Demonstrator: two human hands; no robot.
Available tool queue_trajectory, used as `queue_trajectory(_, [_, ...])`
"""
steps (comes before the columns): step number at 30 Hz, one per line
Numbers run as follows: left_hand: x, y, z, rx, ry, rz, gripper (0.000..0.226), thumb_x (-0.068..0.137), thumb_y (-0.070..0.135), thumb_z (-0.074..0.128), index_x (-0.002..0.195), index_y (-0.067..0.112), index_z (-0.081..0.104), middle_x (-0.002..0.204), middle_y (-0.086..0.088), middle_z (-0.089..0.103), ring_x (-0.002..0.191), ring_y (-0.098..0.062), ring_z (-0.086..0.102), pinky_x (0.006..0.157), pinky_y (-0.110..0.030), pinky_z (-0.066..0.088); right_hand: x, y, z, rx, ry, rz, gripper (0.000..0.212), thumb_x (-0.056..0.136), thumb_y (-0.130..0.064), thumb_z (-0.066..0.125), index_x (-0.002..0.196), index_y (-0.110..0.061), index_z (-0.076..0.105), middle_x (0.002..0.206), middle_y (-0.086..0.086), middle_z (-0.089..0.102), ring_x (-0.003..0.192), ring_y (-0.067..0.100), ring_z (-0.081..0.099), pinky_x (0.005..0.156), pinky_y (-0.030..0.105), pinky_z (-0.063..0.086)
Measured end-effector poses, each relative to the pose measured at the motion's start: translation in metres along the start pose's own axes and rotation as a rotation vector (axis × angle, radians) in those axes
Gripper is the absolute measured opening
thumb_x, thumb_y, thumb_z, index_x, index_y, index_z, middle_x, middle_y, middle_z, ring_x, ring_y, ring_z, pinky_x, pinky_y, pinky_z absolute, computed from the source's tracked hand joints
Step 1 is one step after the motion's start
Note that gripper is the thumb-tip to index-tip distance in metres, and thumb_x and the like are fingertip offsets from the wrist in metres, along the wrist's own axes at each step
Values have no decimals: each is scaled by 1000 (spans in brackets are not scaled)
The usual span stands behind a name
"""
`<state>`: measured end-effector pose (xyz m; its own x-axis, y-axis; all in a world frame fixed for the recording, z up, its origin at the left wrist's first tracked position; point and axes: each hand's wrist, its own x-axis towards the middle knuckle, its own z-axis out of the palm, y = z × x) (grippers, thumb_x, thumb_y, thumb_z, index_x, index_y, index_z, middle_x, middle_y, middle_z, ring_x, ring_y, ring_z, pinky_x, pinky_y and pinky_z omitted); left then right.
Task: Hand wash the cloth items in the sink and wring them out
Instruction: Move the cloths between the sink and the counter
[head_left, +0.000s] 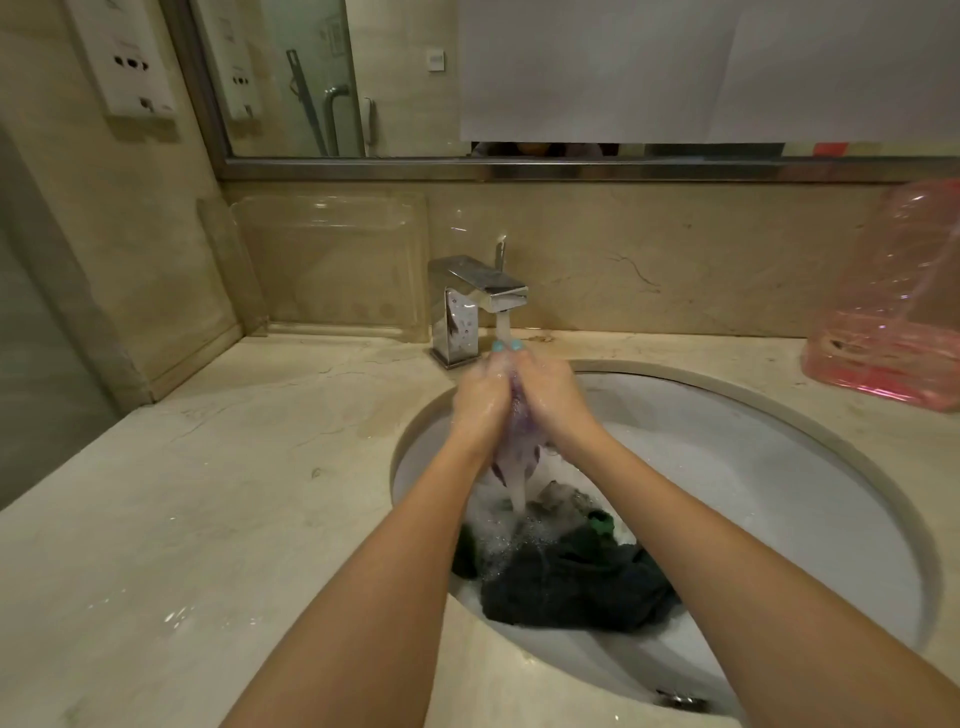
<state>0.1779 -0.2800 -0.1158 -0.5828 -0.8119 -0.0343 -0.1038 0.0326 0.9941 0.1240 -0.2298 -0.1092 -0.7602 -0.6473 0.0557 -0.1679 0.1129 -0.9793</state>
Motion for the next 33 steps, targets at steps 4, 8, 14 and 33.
queue_trajectory(4, [-22,5,22,-67,-90,-6,41,103,42,41,83,14,64,70,-9,65,63,-19,63,59,-30,52,14,0,-20,-73,304,37,50,105,-27,32,65,-8,55,70,11,61,65,25,56,56,27,44])
queue_trajectory(8, [-19,9,24,9,-98,4,41,104,42,39,87,14,64,72,-7,65,58,-14,61,49,-22,49,10,9,-19,45,337,66,49,103,-29,37,61,-14,57,70,8,61,70,26,57,68,34,44])
queue_trajectory(14, [-1,2,1,-62,77,-40,38,102,30,41,84,8,67,75,-13,68,72,-28,66,64,-38,54,-6,2,6,-75,115,-118,43,99,-15,43,56,-17,47,56,-1,49,53,11,44,50,23,35])
queue_trajectory(33, [-26,12,19,-203,-69,77,37,104,32,41,83,12,65,74,-7,67,71,-16,66,66,-28,55,16,5,-27,-353,292,-223,52,107,-27,28,59,-16,46,61,-1,50,63,21,48,60,32,31])
